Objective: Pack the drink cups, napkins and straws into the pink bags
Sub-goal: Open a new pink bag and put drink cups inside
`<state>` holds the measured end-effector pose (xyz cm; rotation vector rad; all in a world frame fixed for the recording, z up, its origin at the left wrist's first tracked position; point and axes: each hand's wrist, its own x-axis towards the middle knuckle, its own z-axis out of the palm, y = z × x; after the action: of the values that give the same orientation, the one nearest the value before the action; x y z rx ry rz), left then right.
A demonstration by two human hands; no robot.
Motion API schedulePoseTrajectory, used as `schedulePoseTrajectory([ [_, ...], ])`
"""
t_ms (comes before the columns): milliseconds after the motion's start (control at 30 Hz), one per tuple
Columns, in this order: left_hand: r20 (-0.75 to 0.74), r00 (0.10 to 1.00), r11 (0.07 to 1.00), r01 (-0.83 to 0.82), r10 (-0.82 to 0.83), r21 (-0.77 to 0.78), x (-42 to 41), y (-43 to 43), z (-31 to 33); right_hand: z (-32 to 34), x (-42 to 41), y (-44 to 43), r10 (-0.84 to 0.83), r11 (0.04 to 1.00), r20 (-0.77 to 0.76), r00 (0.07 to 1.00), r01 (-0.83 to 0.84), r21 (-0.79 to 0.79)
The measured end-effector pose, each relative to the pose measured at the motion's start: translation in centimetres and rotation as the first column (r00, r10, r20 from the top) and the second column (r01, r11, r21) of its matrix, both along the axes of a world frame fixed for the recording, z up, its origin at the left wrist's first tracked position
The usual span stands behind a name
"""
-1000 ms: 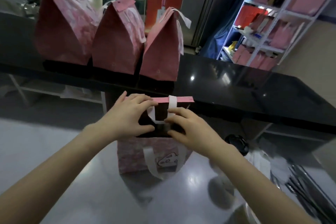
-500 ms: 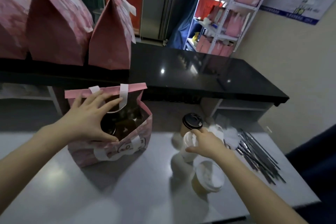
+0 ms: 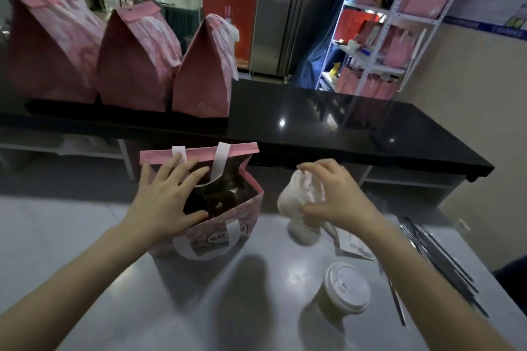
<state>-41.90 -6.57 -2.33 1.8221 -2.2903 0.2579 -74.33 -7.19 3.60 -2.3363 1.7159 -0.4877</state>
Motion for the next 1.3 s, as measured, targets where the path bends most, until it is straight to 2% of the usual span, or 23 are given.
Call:
schedulePoseTrajectory([
  [133, 0.014, 1.000, 1.000, -0.013, 0.013, 0.019, 0.0, 0.5, -0.1, 6.7, 3.0, 1.2, 0.203, 0.975, 0.153, 0.967, -0.185, -0.127],
  [267, 0.066, 0.997, 0.998, -0.044, 0.041, 0.045, -0.2, 0.6, -0.3, 7.9, 7.7, 1.2, 0.364, 0.931, 0.189, 0.912, -0.354, -0.085],
  [367, 0.042, 0.998, 0.998, -0.042, 0.039, 0.057, 0.0, 0.9, -0.5, 5.7, 11.4, 0.2, 0.428, 0.902, -0.002, 0.904, -0.428, -0.065],
  [500, 0.005, 1.000, 0.998, -0.013, 0.013, 0.055, 0.2, 1.9, -0.6, 1.6, 14.2, -1.2, 0.451, 0.880, -0.298, 0.841, -0.476, -0.011],
  [600, -0.003, 1.000, 0.998, 0.007, -0.007, 0.067, 0.0, 2.6, -0.9, -1.1, 15.1, -1.7, 0.465, 0.864, -0.398, 0.791, -0.504, 0.007],
  [800, 0.034, 0.999, 0.998, -0.008, 0.006, 0.070, -0.2, 3.4, -1.3, -3.4, 14.9, -3.1, 0.356, 0.905, -0.516, 0.779, -0.425, -0.017],
  [1133, 0.153, 0.983, 0.987, 0.084, -0.105, 0.140, 2.8, 1.2, 1.1, -6.0, 14.5, -3.8, 0.323, 0.934, -0.474, 0.819, -0.357, 0.020],
  [1300, 0.131, 0.981, 0.976, 0.122, -0.146, 0.180, 2.4, 1.3, -0.4, -6.3, 13.9, -4.6, 0.288, 0.951, -0.437, 0.852, -0.309, 0.023],
])
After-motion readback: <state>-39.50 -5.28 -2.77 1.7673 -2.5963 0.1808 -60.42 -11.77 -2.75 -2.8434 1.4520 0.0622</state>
